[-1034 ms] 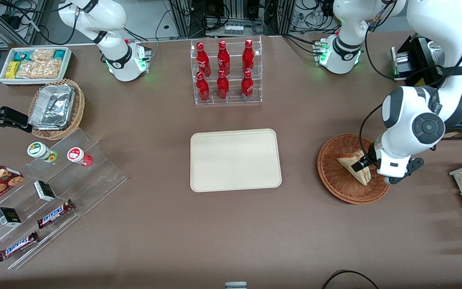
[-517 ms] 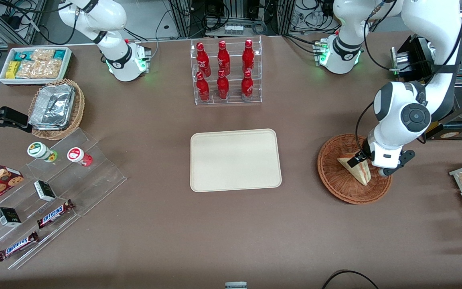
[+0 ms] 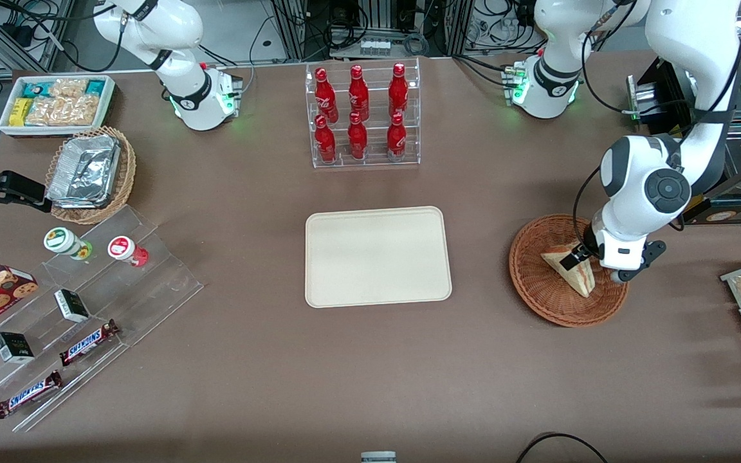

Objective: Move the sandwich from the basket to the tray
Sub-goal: 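Close the left gripper on the sandwich's wrapped edge, then lift the sandwich and carry it with the left gripper over the cream tray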

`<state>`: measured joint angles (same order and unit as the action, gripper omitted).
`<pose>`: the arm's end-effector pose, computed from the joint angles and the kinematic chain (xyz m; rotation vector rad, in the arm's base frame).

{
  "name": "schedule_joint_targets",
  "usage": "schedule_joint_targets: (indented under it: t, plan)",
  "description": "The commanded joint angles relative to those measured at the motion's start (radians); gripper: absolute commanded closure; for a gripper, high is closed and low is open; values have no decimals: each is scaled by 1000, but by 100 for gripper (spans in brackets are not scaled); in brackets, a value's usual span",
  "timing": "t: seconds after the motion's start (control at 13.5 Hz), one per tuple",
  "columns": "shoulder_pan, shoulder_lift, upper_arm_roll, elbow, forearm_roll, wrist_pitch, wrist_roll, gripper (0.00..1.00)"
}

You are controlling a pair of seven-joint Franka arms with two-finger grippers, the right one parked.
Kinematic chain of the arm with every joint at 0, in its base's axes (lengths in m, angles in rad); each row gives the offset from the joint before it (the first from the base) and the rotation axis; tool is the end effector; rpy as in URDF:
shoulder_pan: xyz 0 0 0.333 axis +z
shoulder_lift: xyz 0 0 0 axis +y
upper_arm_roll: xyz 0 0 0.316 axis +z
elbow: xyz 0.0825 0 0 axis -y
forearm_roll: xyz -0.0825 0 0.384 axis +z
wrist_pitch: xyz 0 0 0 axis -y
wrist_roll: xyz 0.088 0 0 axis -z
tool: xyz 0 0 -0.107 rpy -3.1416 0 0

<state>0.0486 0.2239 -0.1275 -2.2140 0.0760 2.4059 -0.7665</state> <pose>0.5450 -0.0425 0.2746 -2.9549 -0.9681 0.0278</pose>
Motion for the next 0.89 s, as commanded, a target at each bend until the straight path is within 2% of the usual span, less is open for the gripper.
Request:
schedule_joint_targets:
  t: [0.0, 0.22, 0.3, 0.37, 0.44, 0.52, 0.59, 0.81]
  plan:
    - [11, 21, -9, -19, 11, 39, -36, 0]
    - [10, 26, -9, -27, 8, 41, -53, 0]
    - [10, 26, -9, -29, 8, 41, -54, 4]
    - [10, 26, -9, -27, 8, 41, -56, 17]
    - [10, 28, -9, -27, 8, 39, -60, 48]
    - [10, 28, -9, -27, 7, 36, -83, 95]
    - [10, 29, -9, -26, 7, 35, -97, 100]
    - [10, 25, -11, -19, 7, 22, -102, 100]
